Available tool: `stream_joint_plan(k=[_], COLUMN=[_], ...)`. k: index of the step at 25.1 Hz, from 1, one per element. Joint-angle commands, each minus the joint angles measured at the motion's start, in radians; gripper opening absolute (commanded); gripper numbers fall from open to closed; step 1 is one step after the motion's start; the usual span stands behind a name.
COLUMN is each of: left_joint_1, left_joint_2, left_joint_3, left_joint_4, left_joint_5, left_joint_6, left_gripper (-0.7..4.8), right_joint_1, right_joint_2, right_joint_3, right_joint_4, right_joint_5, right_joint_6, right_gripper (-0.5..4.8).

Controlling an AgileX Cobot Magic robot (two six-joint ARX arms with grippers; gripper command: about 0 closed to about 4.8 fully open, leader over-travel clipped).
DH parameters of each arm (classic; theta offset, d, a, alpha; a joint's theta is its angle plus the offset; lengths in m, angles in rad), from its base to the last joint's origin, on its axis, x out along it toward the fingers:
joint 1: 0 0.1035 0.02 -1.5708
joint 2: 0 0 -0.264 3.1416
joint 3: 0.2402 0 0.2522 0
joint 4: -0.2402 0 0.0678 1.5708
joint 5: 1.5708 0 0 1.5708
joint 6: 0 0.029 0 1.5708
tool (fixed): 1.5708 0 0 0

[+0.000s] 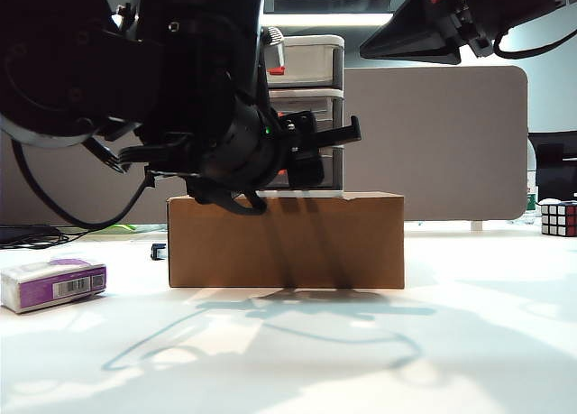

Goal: Open the third layer of the drawer on the table, pick up a pack of napkins on the table and put it in, and finally close the drawer.

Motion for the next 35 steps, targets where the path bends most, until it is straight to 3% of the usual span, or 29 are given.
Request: stream_joint_plan(k=[1,7,17,30,35], left_joint_1=[0.010,0.041,0.039,0.039,0.039], left_joint_2=[-0.001,0.005,0.005,0.005,0.005], left_joint_3=[0.005,0.006,0.015,0.016,0.016], left_joint_4=[0.013,0.013,0.013,0.050,0.042], left_joint_5=[0.027,0.089,0.089,0.060,0.064], left_joint_6=[0.003,0.003,0.008,0.090,0.090], left_gripper=[1.58,1.52,1.52,1.51,1.08], right_joint_1=[0.001,0.001,0.002,0.002,0.002], right_joint_2=[-0.003,-0.003,-0.003,-0.003,0.002], right_joint_3=[0.006,0.006,0.006,0.006,0.006], right_joint_4=[0.023,0.025,0.032,0.032,0.032], right_joint_5=[-0.002,-0.003,-0.004,-0.004,-0.004], right_joint_6=[-0.004,-0.004,-0.004,-0.004,-0.004], right_gripper=[-0.06,-0.06,-0.06,-0.06,-0.06])
